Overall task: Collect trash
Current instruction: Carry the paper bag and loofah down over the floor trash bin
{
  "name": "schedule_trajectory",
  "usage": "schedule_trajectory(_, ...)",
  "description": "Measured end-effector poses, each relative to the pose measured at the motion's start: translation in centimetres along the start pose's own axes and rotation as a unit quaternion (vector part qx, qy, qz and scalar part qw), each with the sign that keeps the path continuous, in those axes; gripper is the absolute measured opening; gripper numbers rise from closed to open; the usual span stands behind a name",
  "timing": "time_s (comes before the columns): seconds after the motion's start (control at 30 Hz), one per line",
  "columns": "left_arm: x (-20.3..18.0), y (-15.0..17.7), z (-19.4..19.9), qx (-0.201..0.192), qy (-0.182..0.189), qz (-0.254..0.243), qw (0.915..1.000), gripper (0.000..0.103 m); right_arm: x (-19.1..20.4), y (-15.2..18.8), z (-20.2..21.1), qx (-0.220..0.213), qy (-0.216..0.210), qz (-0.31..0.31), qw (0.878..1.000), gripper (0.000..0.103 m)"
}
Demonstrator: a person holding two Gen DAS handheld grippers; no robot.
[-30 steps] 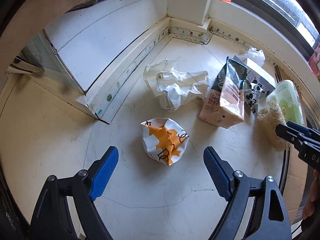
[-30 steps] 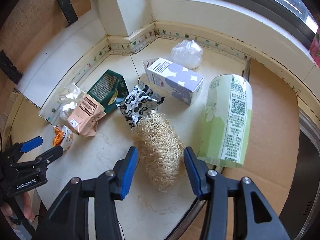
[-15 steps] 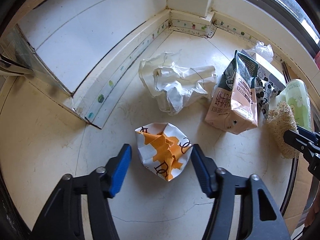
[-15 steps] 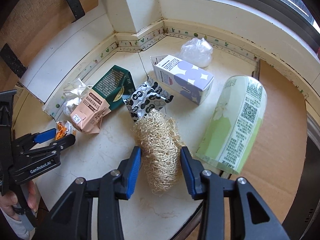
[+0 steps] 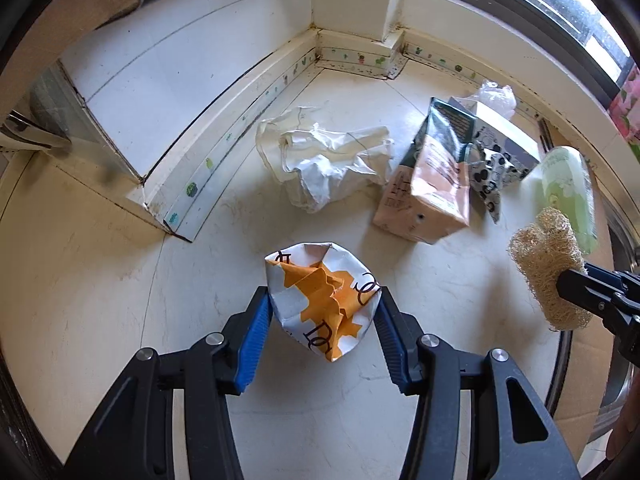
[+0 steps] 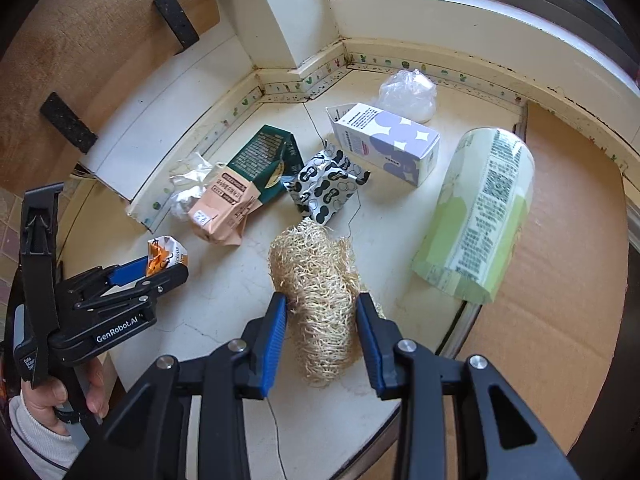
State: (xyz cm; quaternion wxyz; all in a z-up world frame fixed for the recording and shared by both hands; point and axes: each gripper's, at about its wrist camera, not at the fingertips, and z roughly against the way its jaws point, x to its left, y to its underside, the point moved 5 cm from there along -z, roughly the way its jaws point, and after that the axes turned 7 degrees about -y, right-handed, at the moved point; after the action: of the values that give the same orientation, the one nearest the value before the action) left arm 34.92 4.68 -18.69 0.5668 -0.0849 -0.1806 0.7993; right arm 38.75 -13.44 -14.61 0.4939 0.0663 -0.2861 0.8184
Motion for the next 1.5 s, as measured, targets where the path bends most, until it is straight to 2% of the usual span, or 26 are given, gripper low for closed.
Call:
schedule_trajectory(0.5,-1.4,3.9,7.3,-0.026,0.043,-0.058,0.9971,0.050,2.3,3.1,4.0,-0.024,-0.017,-0.017,0.999,0.035)
schedule_trajectory(0.8,0.0,7.1,12.4,-0.050,0.067,-0.102,0.9913,0.050,5.4,6.3,7.0,-0.055,-0.013,-0.050,0.997,0.035)
schedule_trajectory(1.1,3.2,11.7,16.0,-0.066,0.093,-0.152,0.9818,0.050,10.4,11.6,9.9,-0.086,0.008,-0.086,0.992,0.035)
schedule_trajectory(1.33,5.8,15.4,18.4,-0.076,0.118,-0.173,0.9748,0.050,14.4,16.9,10.9,-0.099,0.025,-0.113,0.988,0.035)
schedule_trajectory(1.5,6.6,18.7,18.9,-0.070,0.132,-0.196,0.9691,0.050,16.7,21.2,10.9,-0.102,0.027,-0.143,0.984,0.035)
